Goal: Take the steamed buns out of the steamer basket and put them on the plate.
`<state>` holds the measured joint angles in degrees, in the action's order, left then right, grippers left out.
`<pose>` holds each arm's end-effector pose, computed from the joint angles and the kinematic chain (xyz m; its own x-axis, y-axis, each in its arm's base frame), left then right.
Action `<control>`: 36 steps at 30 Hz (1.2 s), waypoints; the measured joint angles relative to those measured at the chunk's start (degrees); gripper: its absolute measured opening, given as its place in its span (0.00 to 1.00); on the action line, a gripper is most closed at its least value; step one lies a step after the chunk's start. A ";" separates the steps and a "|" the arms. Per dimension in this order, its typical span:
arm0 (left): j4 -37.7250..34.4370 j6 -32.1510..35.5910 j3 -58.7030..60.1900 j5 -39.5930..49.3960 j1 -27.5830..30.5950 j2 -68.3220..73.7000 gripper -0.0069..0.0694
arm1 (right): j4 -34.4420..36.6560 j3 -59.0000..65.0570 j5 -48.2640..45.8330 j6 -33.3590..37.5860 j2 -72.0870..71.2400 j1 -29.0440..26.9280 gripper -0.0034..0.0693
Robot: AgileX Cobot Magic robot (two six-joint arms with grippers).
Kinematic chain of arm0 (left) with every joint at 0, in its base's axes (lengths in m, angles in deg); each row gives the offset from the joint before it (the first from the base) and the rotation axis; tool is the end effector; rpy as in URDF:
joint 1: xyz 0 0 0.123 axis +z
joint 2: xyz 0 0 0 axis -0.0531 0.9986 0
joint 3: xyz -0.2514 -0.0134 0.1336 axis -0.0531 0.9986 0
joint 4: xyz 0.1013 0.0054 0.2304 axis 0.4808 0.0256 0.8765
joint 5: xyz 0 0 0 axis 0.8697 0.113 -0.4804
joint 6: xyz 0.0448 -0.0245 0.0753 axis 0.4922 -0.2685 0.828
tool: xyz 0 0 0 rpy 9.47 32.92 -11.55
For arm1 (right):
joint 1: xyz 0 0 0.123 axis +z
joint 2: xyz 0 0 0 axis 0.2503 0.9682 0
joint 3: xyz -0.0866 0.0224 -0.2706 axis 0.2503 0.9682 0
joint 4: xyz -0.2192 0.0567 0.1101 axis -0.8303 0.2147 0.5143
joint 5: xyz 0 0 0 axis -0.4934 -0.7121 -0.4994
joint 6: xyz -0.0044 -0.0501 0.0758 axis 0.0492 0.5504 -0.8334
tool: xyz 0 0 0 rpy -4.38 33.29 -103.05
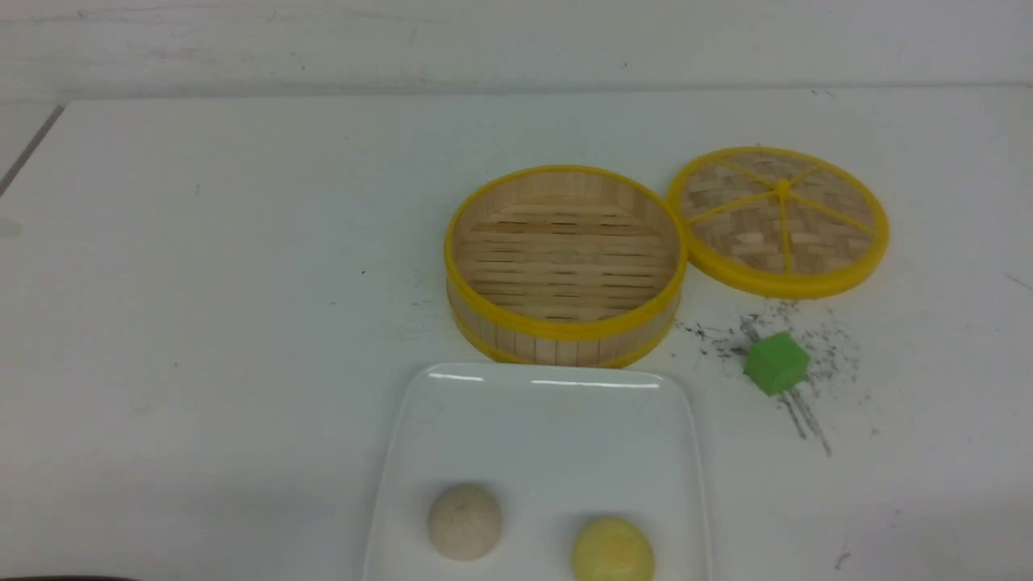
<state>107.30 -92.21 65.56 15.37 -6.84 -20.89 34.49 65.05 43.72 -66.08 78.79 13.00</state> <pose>0.0389 0.0151 0.2286 -0.2427 -0.0003 -0.9701 -0.1265 0.9915 0.0313 0.0501 -0.0020 0.1709 -0.3517 -0.0992 -0.9309 -0.0041 0.9945 -0.1045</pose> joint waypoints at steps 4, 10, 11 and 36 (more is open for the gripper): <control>0.00 0.00 0.00 0.75 0.00 0.00 0.41 | 0.20 0.19 0.85 -0.37 0.00 -0.04 0.20; 0.00 0.00 0.00 0.75 0.00 0.00 0.41 | 0.20 0.26 1.03 -0.63 0.00 -0.04 0.21; 0.00 0.00 0.00 0.75 0.00 0.00 0.41 | 0.20 0.26 1.03 -0.63 0.00 -0.04 0.21; 0.00 0.00 0.00 0.75 0.00 0.00 0.41 | 0.38 0.26 1.06 -0.63 0.00 -0.11 0.25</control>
<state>107.30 -92.21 65.56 16.13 -6.84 -20.89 34.88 65.30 44.78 -66.71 78.79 12.89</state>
